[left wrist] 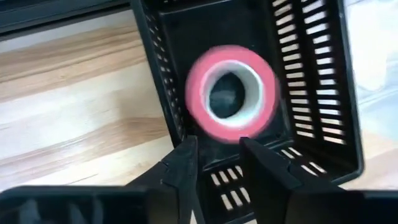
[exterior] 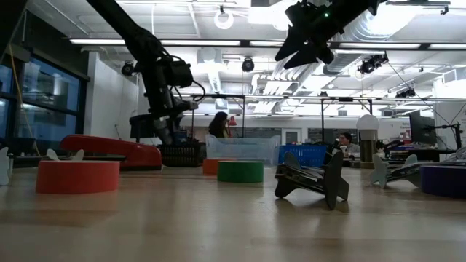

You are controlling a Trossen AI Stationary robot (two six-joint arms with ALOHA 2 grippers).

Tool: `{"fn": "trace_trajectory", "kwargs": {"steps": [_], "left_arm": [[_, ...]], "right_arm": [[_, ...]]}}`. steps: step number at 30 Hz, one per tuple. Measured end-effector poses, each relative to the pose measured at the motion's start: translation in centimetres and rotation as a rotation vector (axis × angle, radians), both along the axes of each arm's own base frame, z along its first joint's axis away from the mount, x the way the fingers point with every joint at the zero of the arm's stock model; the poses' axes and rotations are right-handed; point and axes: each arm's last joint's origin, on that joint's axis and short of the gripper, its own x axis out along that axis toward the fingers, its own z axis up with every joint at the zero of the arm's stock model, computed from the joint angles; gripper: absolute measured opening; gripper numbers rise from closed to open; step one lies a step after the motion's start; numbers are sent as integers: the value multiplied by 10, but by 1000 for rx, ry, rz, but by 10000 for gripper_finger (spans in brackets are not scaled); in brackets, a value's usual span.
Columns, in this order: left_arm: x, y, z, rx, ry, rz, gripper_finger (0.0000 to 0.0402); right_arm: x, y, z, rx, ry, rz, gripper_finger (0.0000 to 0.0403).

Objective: Pick and place Stapler, Stapler remover, tape
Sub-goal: Put the red tape into the black bin

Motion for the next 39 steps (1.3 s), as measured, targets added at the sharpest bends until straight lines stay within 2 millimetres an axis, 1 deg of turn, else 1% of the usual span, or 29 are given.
{"fn": "trace_trajectory", "kwargs": {"steps": [9,13,15,22,25,29,32,34,36,39], "left_arm": [[0,0,0,-7,-8,-5,125],[2,0,1,1,-25,-50,126],[2,0,1,7,-25,-84,126],[4,-1,3,31,-63,-287,126],[5,-1,6,43,-73,-324,126],[11,5,22,100,-96,-375,126],[15,8,41,131,-104,-408,127],[18,8,53,143,-130,-467,127],[23,4,62,147,-156,-555,127],[33,-9,71,152,-180,-718,127]], "right_arm": [[-1,1,-2,19,13,5,220],[-1,2,-3,33,16,24,220],[-1,2,-3,39,15,32,220],[-2,2,-6,56,45,36,220],[-3,3,-7,62,59,36,220],[-3,3,-7,63,61,36,220],[-3,3,-7,63,61,35,220],[-3,3,-7,69,61,33,220],[-4,3,-8,84,66,27,220],[-5,4,-11,109,88,36,220]]}}
